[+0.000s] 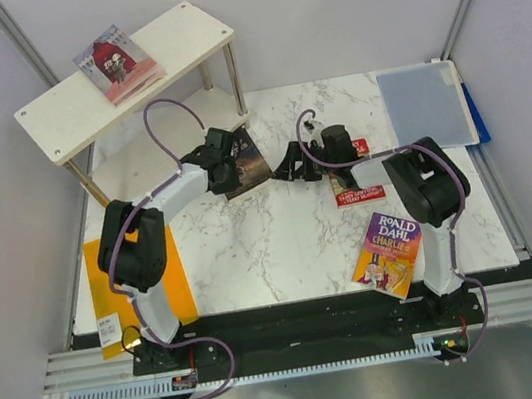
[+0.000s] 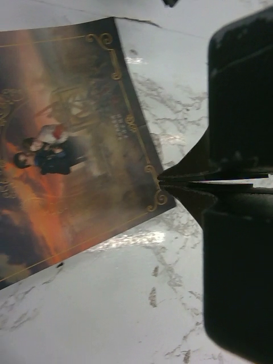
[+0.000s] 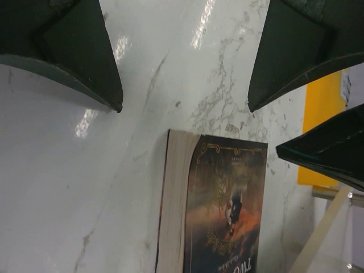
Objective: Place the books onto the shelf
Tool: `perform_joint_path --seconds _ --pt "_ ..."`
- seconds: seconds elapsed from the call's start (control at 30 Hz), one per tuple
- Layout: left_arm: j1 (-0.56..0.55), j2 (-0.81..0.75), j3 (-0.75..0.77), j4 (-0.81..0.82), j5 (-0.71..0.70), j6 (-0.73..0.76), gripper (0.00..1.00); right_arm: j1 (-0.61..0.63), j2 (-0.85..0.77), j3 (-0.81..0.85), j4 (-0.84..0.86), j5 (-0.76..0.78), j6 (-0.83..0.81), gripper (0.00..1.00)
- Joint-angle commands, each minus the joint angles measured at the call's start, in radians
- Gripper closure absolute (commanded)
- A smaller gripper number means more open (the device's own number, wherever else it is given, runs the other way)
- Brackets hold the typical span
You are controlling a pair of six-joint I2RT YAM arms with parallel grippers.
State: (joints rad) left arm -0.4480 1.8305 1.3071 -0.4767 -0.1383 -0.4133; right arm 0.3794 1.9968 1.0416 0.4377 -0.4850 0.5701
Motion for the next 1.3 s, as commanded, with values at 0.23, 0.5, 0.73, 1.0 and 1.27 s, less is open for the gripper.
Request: perform_joint_path --seconds 0.23,0.5,0.73,1.0,1.27 --pt "-0.001 0.222 0.253 0.033 -0.142 -0.03 0.98 0.004 0.223 0.159 0.279 -0.128 0.203 0.02" --pt "-0.003 0.3 0.273 -0.008 -0.107 -0.03 0.98 0.076 0.307 0.282 0.325 -0.228 0.257 0.29" --pt "-0.001 0.348 0.273 -0.025 -0.064 -0.009 0.98 0.101 0.258 0.276 0.338 -0.23 0.26 0.33" --pt "-0.008 0.374 0.262 -0.036 -0.035 0.004 0.98 0.102 0.235 0.261 0.429 -0.214 0.313 0.33" --pt "-0.018 0.394 0.253 -0.036 -0.023 0.004 0.98 0.121 0.296 0.319 0.414 -0.218 0.34 0.33"
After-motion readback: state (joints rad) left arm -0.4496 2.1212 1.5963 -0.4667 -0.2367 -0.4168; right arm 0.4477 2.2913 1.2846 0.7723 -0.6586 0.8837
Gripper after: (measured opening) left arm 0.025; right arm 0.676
